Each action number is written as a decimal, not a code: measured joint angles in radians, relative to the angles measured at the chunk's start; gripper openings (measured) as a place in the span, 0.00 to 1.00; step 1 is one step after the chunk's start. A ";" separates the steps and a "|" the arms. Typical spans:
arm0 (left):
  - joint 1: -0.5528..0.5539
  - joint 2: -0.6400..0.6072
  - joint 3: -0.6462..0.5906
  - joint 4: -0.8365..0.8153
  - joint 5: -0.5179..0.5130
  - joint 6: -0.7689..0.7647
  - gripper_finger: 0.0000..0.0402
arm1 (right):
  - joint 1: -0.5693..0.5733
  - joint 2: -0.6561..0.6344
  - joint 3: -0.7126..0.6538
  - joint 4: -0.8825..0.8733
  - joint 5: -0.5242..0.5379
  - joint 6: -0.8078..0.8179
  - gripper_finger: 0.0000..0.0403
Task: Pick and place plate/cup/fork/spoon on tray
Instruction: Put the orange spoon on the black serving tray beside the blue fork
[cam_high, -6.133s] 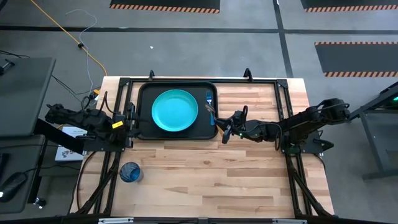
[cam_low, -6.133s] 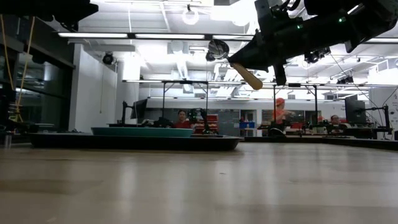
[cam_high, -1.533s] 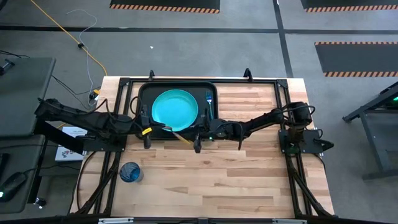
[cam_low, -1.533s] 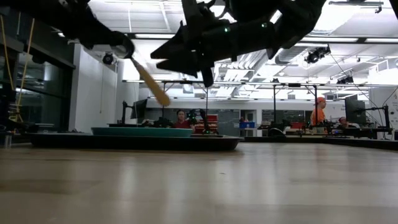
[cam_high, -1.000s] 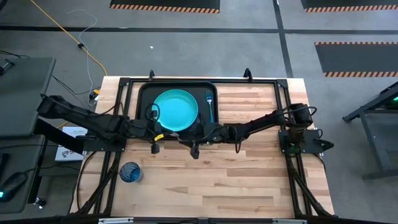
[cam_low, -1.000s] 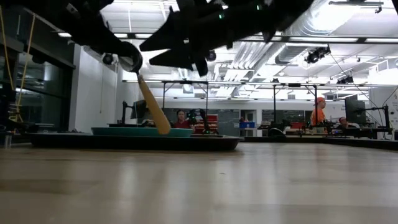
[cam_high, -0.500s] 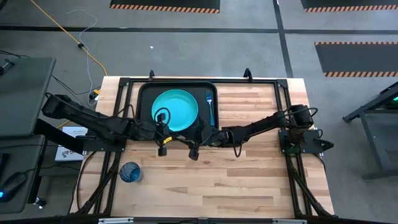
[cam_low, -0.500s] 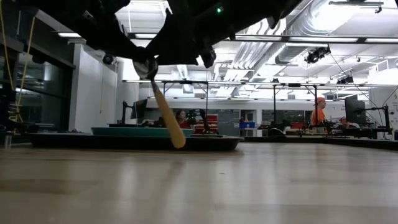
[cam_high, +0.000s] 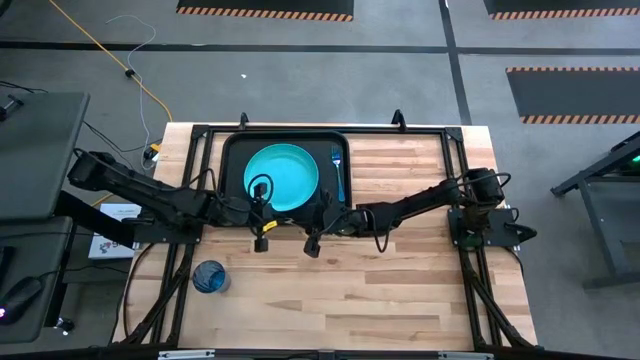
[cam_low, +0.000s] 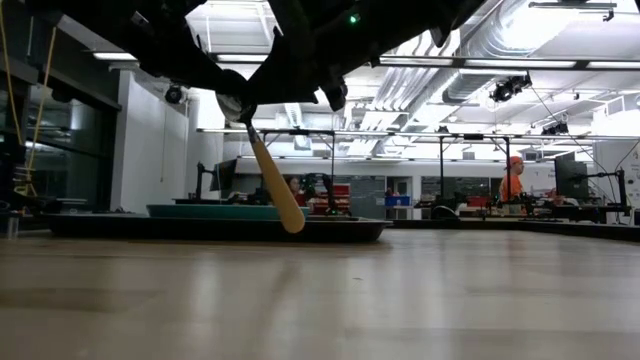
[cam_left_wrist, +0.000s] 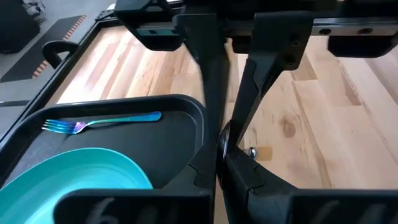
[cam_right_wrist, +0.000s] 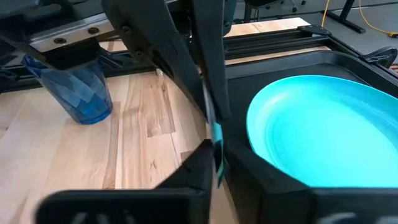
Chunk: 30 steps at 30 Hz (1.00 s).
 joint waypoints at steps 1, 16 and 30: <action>0.001 0.000 0.000 0.000 -0.002 -0.001 0.00 | -0.002 0.000 0.000 -0.001 0.000 0.000 0.05; -0.019 -0.116 -0.001 -0.107 -0.011 -0.036 0.25 | -0.006 -0.035 -0.003 -0.101 0.069 0.036 0.00; -0.140 -0.582 -0.133 -0.085 -0.163 -0.022 0.39 | 0.094 -0.183 -0.006 -0.321 0.363 0.062 0.00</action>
